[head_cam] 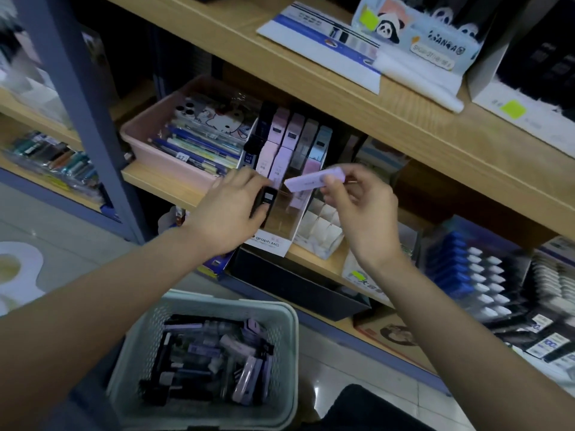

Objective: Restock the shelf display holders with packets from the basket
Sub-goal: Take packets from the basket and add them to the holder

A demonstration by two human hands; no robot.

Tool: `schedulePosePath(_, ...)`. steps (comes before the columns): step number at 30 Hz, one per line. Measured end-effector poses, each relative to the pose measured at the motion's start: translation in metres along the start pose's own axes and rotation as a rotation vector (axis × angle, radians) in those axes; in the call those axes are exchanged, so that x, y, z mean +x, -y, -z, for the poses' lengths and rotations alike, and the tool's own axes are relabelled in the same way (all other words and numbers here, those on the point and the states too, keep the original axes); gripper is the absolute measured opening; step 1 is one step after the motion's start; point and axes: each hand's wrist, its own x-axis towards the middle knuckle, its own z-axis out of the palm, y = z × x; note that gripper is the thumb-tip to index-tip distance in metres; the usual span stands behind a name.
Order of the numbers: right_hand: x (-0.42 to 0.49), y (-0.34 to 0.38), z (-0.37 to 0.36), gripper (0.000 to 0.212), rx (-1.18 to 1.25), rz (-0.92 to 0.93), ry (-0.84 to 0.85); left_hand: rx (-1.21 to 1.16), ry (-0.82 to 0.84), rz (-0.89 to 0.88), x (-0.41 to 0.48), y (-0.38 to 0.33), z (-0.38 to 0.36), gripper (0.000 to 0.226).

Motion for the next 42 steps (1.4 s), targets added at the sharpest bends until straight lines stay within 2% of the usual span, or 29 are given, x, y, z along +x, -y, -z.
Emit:
schedulePosePath(4, 0.021, 0.0, -0.024, 0.007, -0.187, 0.128, -0.027, 0.146, 0.004, -0.052, -0.002, 0.012, -0.002, 0.048)
schedulePosePath(10, 0.04, 0.0, -0.047, 0.017, -0.414, 0.201, 0.093, 0.167, 0.017, -0.12, -0.003, 0.022, 0.002, 0.049)
schedulePosePath(13, 0.05, 0.001, -0.048, 0.016, -0.439, 0.22, 0.066, 0.156, 0.012, -0.136, -0.002, 0.025, 0.003, 0.049)
schedulePosePath(18, 0.052, 0.002, -0.048, 0.021, -0.512, 0.247, 0.193, 0.174, 0.011, -0.149, -0.002, 0.027, 0.001, 0.05)
schedulePosePath(21, 0.051, 0.001, -0.048, 0.026, -0.487, 0.212, 0.202, 0.18, 0.008, -0.157, -0.001, 0.027, 0.001, 0.05)
schedulePosePath(26, 0.045, -0.005, -0.05, 0.007, -0.563, 0.366, 0.153, 0.182, 0.008, -0.16, -0.002, 0.028, 0.0, 0.052)
schedulePosePath(31, 0.033, -0.005, -0.054, 0.021, -0.616, 0.489, 0.066, 0.168, 0.051, -0.166, -0.003, 0.029, 0.001, 0.056)
schedulePosePath(35, 0.016, -0.009, -0.051, 0.034, -0.737, 0.456, 0.114, 0.163, 0.025, -0.201, -0.013, 0.03, 0.007, 0.057)
schedulePosePath(38, -0.008, -0.014, -0.049, 0.039, -0.686, 0.397, 0.104, 0.192, -0.087, -0.255, -0.03, 0.033, 0.007, 0.046)
schedulePosePath(42, -0.054, -0.034, -0.055, 0.024, -0.534, 0.419, 0.085, 0.2, -0.101, -0.238, -0.064, 0.035, -0.008, 0.034)
